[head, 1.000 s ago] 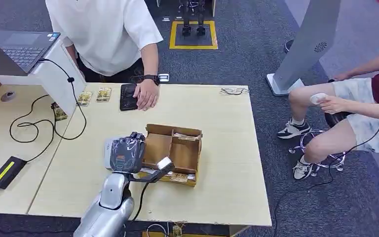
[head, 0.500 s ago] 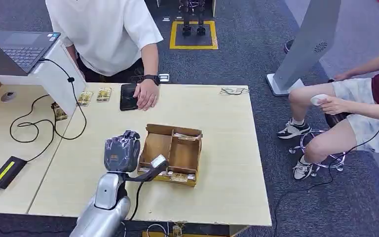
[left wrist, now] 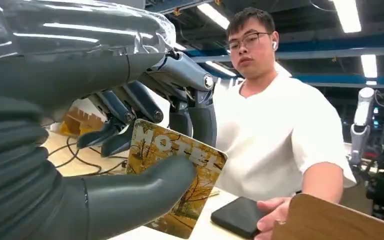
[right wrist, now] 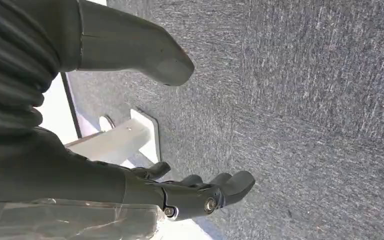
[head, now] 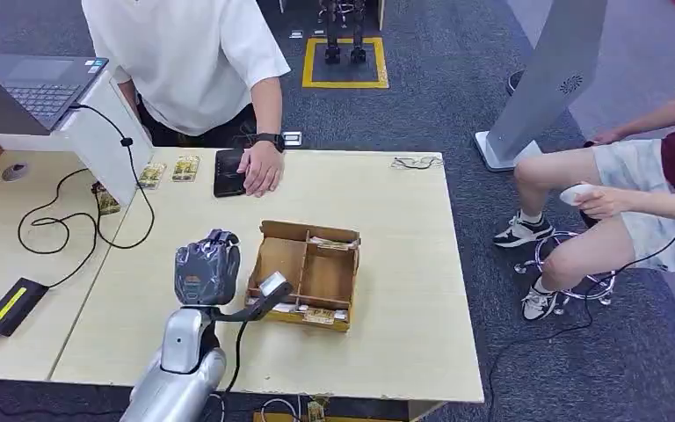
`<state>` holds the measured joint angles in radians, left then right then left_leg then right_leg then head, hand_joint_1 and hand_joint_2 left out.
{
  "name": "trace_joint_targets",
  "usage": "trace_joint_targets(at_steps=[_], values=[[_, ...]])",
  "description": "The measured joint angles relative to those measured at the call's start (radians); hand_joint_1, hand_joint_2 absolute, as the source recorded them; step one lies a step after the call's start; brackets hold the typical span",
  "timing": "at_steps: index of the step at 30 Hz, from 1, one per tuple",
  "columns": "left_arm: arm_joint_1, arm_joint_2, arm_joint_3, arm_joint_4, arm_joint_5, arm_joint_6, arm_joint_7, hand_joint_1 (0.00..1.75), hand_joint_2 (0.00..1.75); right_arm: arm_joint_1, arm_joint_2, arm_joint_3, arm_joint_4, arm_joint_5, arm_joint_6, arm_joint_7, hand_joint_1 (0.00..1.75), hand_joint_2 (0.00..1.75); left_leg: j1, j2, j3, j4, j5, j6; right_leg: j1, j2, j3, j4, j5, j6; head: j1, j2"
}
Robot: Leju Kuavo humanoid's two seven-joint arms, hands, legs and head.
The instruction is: Pass the card to the sensor for recognition and then transmit it.
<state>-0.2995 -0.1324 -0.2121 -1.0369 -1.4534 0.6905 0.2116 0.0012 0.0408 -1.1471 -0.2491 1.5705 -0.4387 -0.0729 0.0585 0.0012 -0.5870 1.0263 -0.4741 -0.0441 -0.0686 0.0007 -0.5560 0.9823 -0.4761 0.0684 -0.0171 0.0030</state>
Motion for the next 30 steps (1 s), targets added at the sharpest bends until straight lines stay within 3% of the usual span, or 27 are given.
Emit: trace_joint_targets(at_steps=[18, 26, 30], values=[[0.018, 0.041, 0.074, -0.024, 0.031, 0.000, 0.005, 1.75, 1.75, 0.001, 0.000, 0.002, 0.000, 0.000, -0.003, 0.005, 0.00, 1.75, 0.000, 0.000, 0.000, 0.000, 0.000, 0.000, 0.000, 0.000, 0.000, 0.000, 0.000, 0.000, 0.000, 0.000], [0.052, 0.041, 0.173, -0.064, 0.056, 0.000, -0.053, 1.75, 1.75, 0.001, 0.000, 0.002, -0.002, 0.000, -0.010, 0.000, 0.00, 1.75, 0.000, 0.000, 0.000, 0.000, 0.000, 0.000, 0.000, 0.000, 0.000, 0.000, 0.000, 0.000, 0.000, 0.000], [0.071, 0.042, 0.214, -0.066, 0.037, 0.000, -0.048, 1.75, 1.75, 0.002, 0.000, 0.002, -0.002, 0.000, -0.010, 0.000, 0.00, 1.75, 0.000, 0.000, 0.000, 0.000, 0.000, 0.000, 0.000, 0.000, 0.000, 0.000, 0.000, 0.000, 0.000, 0.000]])
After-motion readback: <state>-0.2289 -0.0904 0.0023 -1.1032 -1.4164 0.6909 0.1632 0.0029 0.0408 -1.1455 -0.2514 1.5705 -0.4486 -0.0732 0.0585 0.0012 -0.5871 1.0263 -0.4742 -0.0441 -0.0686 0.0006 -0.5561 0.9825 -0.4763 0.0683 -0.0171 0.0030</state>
